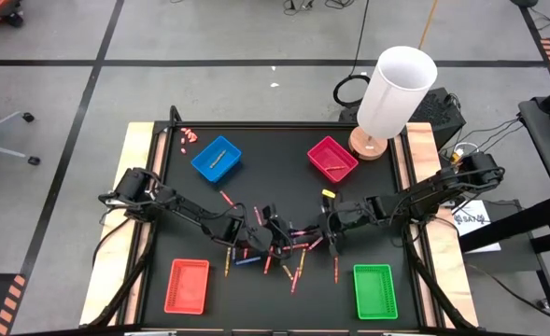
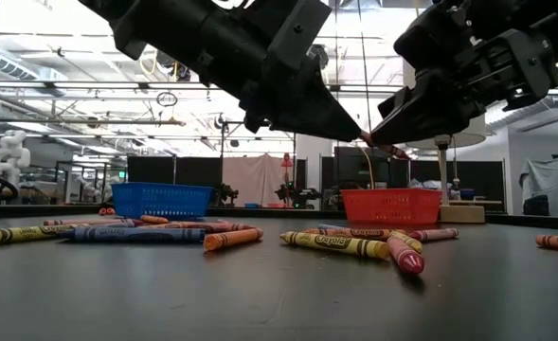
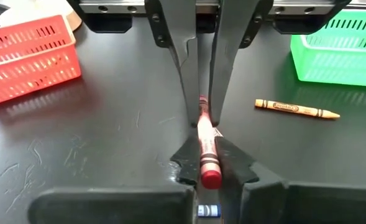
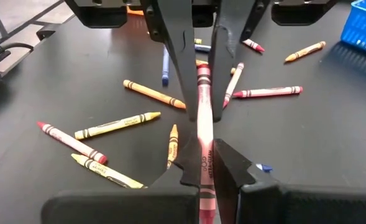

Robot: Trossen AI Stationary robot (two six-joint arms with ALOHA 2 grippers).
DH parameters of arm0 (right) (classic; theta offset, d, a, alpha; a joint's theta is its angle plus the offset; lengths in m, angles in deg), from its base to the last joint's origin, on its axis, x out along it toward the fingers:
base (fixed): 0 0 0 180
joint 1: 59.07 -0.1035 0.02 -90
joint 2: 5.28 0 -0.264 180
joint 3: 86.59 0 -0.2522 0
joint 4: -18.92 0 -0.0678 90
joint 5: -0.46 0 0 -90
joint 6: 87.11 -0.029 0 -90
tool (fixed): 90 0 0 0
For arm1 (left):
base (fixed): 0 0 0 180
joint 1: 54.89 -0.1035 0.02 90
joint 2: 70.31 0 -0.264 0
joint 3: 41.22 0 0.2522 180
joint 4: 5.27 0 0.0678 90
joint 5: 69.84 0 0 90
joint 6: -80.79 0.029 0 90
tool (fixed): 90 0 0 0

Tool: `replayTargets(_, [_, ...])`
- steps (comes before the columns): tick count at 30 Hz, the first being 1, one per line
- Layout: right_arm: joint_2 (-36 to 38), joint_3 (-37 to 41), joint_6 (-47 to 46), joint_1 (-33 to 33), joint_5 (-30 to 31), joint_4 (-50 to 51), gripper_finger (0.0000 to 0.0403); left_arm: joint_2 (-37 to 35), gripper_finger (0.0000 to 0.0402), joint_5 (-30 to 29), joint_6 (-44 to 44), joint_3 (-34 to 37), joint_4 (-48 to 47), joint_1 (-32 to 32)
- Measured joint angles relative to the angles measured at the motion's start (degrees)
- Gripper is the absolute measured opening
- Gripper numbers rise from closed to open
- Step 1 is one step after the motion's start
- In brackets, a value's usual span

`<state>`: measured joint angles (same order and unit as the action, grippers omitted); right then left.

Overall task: Sort crayons
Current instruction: Put the red crayon into the orange bin

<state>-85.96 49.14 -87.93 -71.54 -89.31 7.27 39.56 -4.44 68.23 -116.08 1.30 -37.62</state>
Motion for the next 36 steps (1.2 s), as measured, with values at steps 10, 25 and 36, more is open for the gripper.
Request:
replayTargets(10, [0.0,0.0,-1.7,0.0,3.0,0.1,0.0036,0.0,0.0019,-2.0,-0.2,0.0,0.0,-0.4])
replayTargets(25, [2.0,-0.1,-2.0,-0.1,2.9,8.2,0.0209,-0.7,0.0020,-2.5,3.1,0.0,-0.5,1.7])
replayTargets(36, [9.0,0.0,-5.6,-0.1,2.9,27.6,0.0216,-8.7,0.0020,-2.5,16.5,-0.1,-1.7,5.9])
